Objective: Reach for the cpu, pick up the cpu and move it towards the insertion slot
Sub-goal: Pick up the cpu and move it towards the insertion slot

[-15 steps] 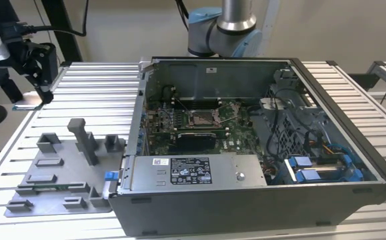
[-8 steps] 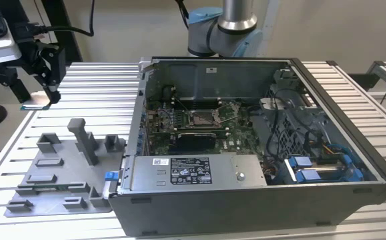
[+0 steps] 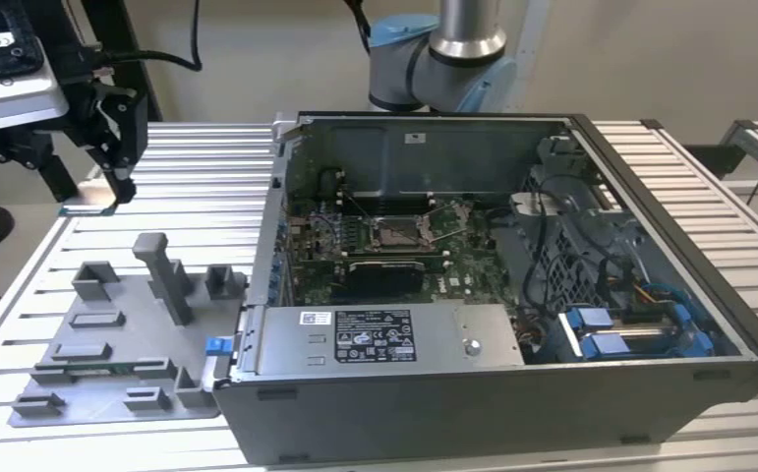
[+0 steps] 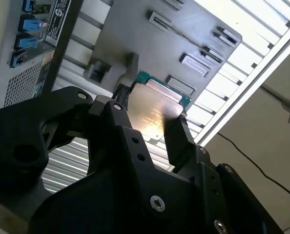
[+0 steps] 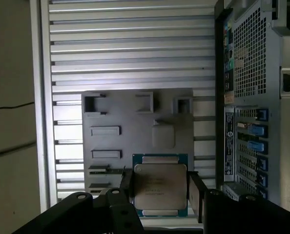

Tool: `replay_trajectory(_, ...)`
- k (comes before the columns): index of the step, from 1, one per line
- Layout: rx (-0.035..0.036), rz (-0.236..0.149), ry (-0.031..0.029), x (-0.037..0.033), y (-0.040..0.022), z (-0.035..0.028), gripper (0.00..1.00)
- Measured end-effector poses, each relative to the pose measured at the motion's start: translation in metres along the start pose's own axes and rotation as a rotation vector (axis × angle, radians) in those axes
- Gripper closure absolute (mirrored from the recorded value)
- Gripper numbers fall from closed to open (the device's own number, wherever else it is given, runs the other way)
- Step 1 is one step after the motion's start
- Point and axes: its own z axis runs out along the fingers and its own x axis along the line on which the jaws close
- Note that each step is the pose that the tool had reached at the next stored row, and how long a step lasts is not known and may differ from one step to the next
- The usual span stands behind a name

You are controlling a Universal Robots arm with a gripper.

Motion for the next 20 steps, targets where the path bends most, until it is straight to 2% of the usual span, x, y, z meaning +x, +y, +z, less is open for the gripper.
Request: replay_trajectory(20, 0.0000, 0.000, 0.0000, -0.0405, 0.0020, 0.0001, 1.00)
